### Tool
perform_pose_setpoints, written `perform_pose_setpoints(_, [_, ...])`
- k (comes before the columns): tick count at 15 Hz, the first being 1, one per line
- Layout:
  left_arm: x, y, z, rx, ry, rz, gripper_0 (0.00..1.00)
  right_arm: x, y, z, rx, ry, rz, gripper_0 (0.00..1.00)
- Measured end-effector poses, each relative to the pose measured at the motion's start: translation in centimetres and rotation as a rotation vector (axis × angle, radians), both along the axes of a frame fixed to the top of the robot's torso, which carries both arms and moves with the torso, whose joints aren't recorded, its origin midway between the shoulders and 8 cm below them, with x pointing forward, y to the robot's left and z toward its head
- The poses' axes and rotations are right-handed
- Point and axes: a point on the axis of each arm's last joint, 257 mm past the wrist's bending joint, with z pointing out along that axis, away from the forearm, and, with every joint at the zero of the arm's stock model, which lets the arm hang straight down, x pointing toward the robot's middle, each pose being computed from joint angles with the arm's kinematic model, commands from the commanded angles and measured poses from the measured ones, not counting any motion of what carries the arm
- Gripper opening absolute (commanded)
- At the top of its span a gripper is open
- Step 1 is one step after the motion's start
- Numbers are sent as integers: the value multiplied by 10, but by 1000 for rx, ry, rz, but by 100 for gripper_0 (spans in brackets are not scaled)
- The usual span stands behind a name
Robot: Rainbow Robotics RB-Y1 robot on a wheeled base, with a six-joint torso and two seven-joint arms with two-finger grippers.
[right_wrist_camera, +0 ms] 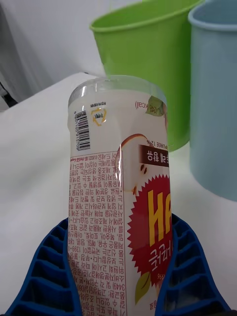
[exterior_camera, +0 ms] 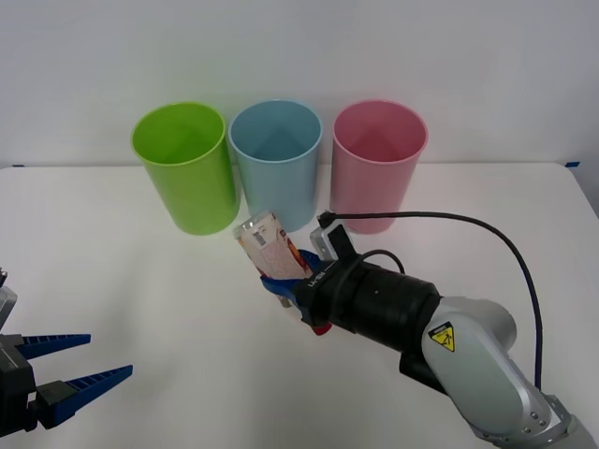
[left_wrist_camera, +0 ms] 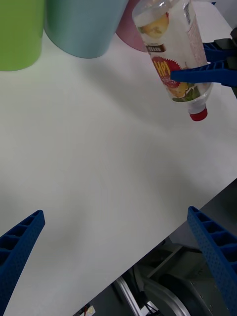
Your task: Put cans in the blue bin and PET bottles in the pink bin and trash in the green bin.
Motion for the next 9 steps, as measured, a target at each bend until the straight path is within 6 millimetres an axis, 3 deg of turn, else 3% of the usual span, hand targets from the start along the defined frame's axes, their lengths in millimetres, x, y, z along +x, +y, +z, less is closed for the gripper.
perform_pose_setpoints(9, [0, 0, 0, 0, 0, 0, 100, -5, -2, 86, 157, -122, 21, 0])
